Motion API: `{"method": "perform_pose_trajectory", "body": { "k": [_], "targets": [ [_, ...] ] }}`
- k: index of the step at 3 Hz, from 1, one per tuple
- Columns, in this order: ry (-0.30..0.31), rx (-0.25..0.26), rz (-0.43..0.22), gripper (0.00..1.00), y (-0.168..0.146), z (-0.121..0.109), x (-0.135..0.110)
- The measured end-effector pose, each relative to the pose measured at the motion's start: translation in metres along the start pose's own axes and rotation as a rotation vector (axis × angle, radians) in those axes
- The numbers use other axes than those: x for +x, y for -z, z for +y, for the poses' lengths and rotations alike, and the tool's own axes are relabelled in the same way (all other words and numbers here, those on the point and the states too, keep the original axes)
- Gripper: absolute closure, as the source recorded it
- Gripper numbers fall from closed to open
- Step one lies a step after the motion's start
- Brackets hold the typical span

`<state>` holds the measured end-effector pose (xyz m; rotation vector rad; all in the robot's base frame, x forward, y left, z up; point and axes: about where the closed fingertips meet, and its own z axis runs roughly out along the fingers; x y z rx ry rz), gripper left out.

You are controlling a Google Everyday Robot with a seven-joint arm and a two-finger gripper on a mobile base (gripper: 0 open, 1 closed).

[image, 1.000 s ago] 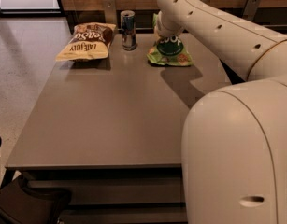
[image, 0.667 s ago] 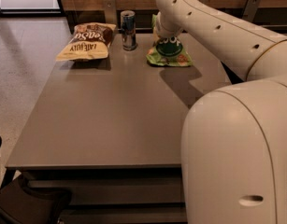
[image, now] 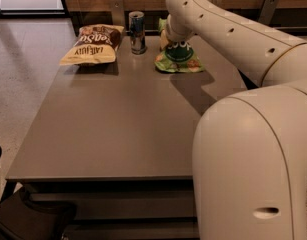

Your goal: Move green rice chip bag near redbull can

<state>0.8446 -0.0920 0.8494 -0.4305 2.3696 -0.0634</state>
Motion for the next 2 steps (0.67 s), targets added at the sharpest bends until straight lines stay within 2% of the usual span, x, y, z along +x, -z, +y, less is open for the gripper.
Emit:
{"method": "perform_pose_trajectory", "body": {
  "k": [1,2],
  "targets": [
    [0.001,-0.001,0.002,0.0,-0.0015,0.0009,0.0009],
    [0.001,-0.001,0.003,0.0,-0.0016,0.001,0.001]
  ]
}}
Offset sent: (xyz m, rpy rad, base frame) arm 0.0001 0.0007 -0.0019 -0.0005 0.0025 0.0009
